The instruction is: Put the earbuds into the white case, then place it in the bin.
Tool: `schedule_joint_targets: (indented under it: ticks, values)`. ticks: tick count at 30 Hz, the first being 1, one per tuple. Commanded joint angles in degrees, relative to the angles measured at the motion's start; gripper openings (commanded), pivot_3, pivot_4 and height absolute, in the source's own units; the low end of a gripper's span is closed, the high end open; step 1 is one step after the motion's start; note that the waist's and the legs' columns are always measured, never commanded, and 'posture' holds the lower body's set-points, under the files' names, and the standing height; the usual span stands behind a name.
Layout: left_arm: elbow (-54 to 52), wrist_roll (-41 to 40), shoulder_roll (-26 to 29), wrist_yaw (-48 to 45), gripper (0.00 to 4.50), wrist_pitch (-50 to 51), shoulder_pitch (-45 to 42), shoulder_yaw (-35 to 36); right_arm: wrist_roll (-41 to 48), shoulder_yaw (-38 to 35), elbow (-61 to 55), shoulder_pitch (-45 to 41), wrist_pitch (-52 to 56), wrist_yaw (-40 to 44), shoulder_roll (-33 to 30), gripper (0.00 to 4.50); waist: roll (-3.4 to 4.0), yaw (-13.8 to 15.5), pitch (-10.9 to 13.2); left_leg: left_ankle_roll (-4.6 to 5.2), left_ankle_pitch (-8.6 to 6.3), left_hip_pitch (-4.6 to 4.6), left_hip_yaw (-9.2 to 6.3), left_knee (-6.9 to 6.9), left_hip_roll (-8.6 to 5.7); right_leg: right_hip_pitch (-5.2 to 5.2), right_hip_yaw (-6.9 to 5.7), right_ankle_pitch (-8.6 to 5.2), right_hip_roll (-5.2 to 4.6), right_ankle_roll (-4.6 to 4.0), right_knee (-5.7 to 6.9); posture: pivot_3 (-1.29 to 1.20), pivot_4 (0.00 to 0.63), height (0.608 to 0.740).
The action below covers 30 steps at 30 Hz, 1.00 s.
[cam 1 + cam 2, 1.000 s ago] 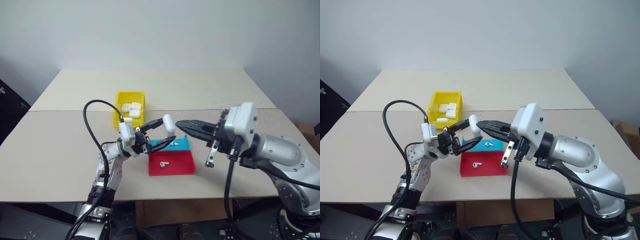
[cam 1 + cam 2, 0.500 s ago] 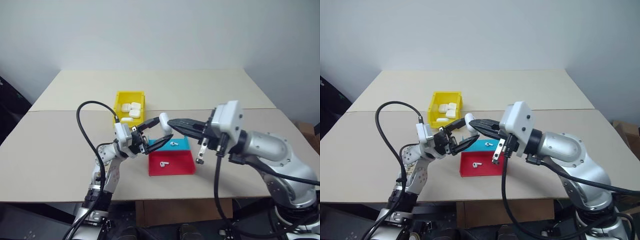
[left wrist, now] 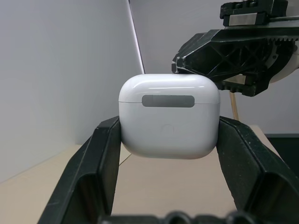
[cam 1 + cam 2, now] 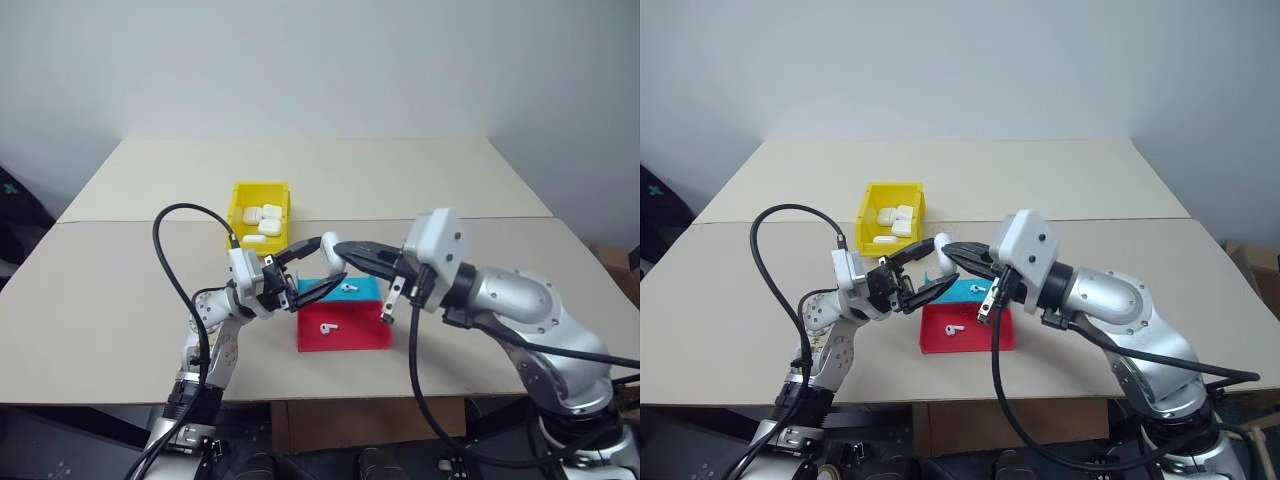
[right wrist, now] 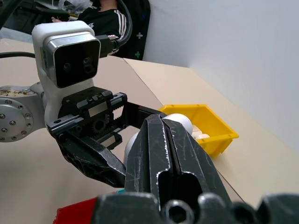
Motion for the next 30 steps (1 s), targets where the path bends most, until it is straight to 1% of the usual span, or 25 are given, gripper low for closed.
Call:
schedule_joint_targets:
  ticks: [1, 4, 6, 8, 9, 12, 13, 14, 15, 16, 18, 20, 21, 23, 24, 26, 27, 29, 30]
  values:
    - [-3.3, 0.29, 0.33, 2.61, 2.77, -0.14, -0.51, 0.95, 1.38, -3.75, -1.46, -0.59, -0.52, -0.45, 0.04, 0.02, 0.0, 0.01, 0.0, 0.0, 0.0, 0.0, 0.0, 0.0, 0.0, 0.0, 0.0, 0.0, 0.0, 0.0, 0.01, 0.0, 0.15, 0.74]
    - [-5.39, 7.28, 1.03, 12.88, 2.77, 2.08, -1.83, 1.77, 2.41, -6.15, -1.09, -0.76, -0.03, -0.39, -0.48, 0.02, 0.0, 0.05, 0.0, 0.0, 0.0, 0.0, -0.01, 0.0, 0.0, 0.0, 0.0, 0.0, 0.0, 0.0, -0.01, 0.0, 0.15, 0.74]
    - [-5.36, 15.1, 0.2, 24.74, 2.77, 4.14, -5.52, 2.98, 3.12, -7.69, -0.23, -0.49, 1.62, -0.03, -1.84, 0.02, -0.01, 0.19, 0.01, 0.0, 0.0, 0.0, -0.01, 0.0, 0.0, 0.01, 0.0, 0.0, 0.0, 0.01, -0.01, 0.0, 0.15, 0.74]
    - [-3.0, 22.59, -0.99, 36.52, 2.77, 4.89, -10.17, 4.35, 2.92, -8.61, 0.55, 0.34, 2.19, -0.05, -2.97, 0.02, -0.05, 0.71, 0.03, 0.0, 0.0, 0.0, -0.02, 0.03, -0.01, 0.03, -0.01, 0.03, 0.0, 0.06, -0.01, 0.0, 0.15, 0.74]
    - [-1.62, 26.86, -0.6, 41.78, 2.77, 7.29, -12.79, 4.43, 2.65, -8.84, 0.97, 0.87, 1.91, 0.02, -3.3, 0.02, -0.07, 1.1, 0.04, 0.0, 0.0, 0.0, -0.03, 0.06, -0.01, 0.04, -0.01, 0.04, 0.0, 0.08, -0.01, 0.0, 0.15, 0.74]
    - [3.25, 36.42, 1.06, 53.39, 2.77, 14.55, -19.29, 3.87, 2.52, -9.35, 1.76, 1.56, 1.84, -0.56, -3.37, 0.02, -0.06, 1.32, 0.03, 0.0, 0.0, 0.01, -0.02, 0.08, -0.04, 0.08, 0.0, 0.02, 0.0, 0.19, -0.06, 0.0, 0.15, 0.74]
    - [6.3, 39.67, 2.54, 55.38, 2.77, 17.77, -22.08, 2.67, 3.21, -9.46, 1.94, 1.65, 2.44, -0.38, -3.47, 0.02, -0.06, 1.19, 0.03, 0.0, 0.0, 0.0, -0.02, 0.07, -0.04, 0.06, 0.0, 0.01, -0.01, 0.2, -0.07, 0.0, 0.15, 0.74]
    - [8.78, 38.11, 3.86, 51.61, 2.77, 24.94, -25.1, 2.36, 3.49, -9.39, 2.06, 1.83, 2.56, -0.17, -3.5, 0.02, -0.06, 1.13, 0.04, 0.0, 0.0, 0.0, 0.01, 0.06, -0.05, 0.03, 0.03, 0.01, 0.0, 0.2, -0.08, 0.0, 0.15, 0.74]
    - [11.33, 38.8, 5.3, 49.16, 2.77, 31.86, -27.99, 1.25, 3.36, -9.07, 2.22, 2.12, 2.42, 0.06, -3.55, 0.02, -0.06, 1.11, 0.04, 0.0, 0.0, -0.01, 0.0, 0.04, -0.05, 0.02, 0.01, 0.01, 0.01, 0.19, -0.05, 0.0, 0.15, 0.74]
    - [13.06, 39.1, 6.17, 48.09, 2.77, 35.58, -29.69, 0.61, 2.95, -8.68, 2.39, 2.33, 2.2, 0.2, -3.63, 0.02, -0.06, 1.04, 0.04, 0.0, 0.0, -0.02, -0.01, 0.01, -0.05, -0.04, 0.01, 0.01, 0.02, 0.19, -0.05, 0.0, 0.15, 0.74]
    - [14.8, 37.9, 4.99, 51.96, 2.77, 38.4, -31.01, 2.75, 1.64, -7.84, 2.7, 2.8, 1.39, 0.37, -3.81, 0.02, -0.06, 0.83, 0.04, 0.0, 0.0, -0.03, 0.0, -0.01, -0.04, -0.06, 0.01, -0.03, 0.02, 0.24, -0.05, 0.0, 0.15, 0.74]
    - [15.86, 36.0, 5.17, 50.96, 2.77, 37.85, -30.01, 3.65, 0.75, -7.21, 3.04, 3.06, 1.09, 0.67, -4.13, 0.02, -0.06, 0.88, 0.04, -0.01, -0.01, -0.06, 0.0, -0.04, -0.04, -0.06, 0.01, -0.05, 0.0, 0.25, -0.06, 0.0, 0.15, 0.74]
    - [16.83, 34.44, 5.05, 50.03, 2.77, 39.65, -29.96, 4.73, 0.48, -7.02, 3.24, 3.1, 1.02, 0.8, -4.16, 0.02, -0.06, 0.96, 0.04, -0.01, -0.01, -0.1, 0.0, -0.04, -0.04, -0.1, 0.0, -0.03, 0.0, 0.22, -0.06, 0.0, 0.15, 0.74]
    - [19.95, 33.32, 4.4, 51.38, 2.77, 43.33, -30.79, 5.78, -0.69, -6.23, 3.49, 3.08, 1.16, 0.84, -4.45, 0.02, -0.06, 1.06, 0.04, -0.01, -0.01, -0.19, 0.0, -0.04, -0.04, -0.17, 0.0, 0.1, 0.0, 0.0, -0.04, 0.0, 0.15, 0.74]
    - [20.63, 33.71, 4.59, 51.27, 2.77, 43.03, -30.62, 4.93, -1.23, -5.93, 3.53, 3.08, 1.18, 0.8, -4.48, 0.02, -0.07, 1.07, 0.04, -0.01, 0.0, -0.18, 0.01, -0.04, -0.05, -0.16, 0.0, 0.15, -0.01, -0.08, -0.04, 0.0, 0.15, 0.74]
    - [20.42, 33.84, 4.97, 50.09, 2.77, 39.34, -29.36, 3.4, -1.73, -5.64, 3.41, 3.1, 1.39, 0.72, -4.48, 0.02, -0.07, 1.12, 0.04, -0.02, 0.0, -0.18, 0.0, -0.03, -0.05, -0.17, -0.01, 0.15, 0.0, -0.07, -0.04, 0.0, 0.15, 0.74]
    - [21.0, 33.52, 4.72, 49.98, 2.77, 40.49, -29.7, 3.32, -1.95, -5.55, 3.27, 3.11, 1.47, 0.65, -4.52, 0.02, -0.07, 1.18, 0.04, -0.02, 0.0, -0.18, 0.0, -0.03, -0.05, -0.17, -0.01, 0.15, -0.01, -0.08, -0.04, 0.0, 0.15, 0.74]
    - [23.22, 33.43, 4.4, 51.69, 3.49, 40.94, -30.45, 3.72, -2.02, -5.76, 2.78, 3.27, 1.73, 0.47, -4.39, 0.0, -0.08, 1.29, 0.05, -0.02, 0.0, -0.21, 0.0, -0.03, -0.05, -0.17, -0.02, 0.16, -0.01, -0.09, -0.06, 0.0, 0.15, 0.74]
    - [23.94, 33.4, 4.41, 52.11, 3.72, 40.73, -30.65, 3.82, -2.09, -5.82, 2.63, 3.33, 1.79, 0.44, -4.35, 0.0, -0.08, 1.28, 0.05, -0.02, 0.0, -0.2, 0.0, -0.03, -0.06, -0.16, -0.01, 0.16, -0.01, -0.09, -0.06, 0.0, 0.15, 0.74]
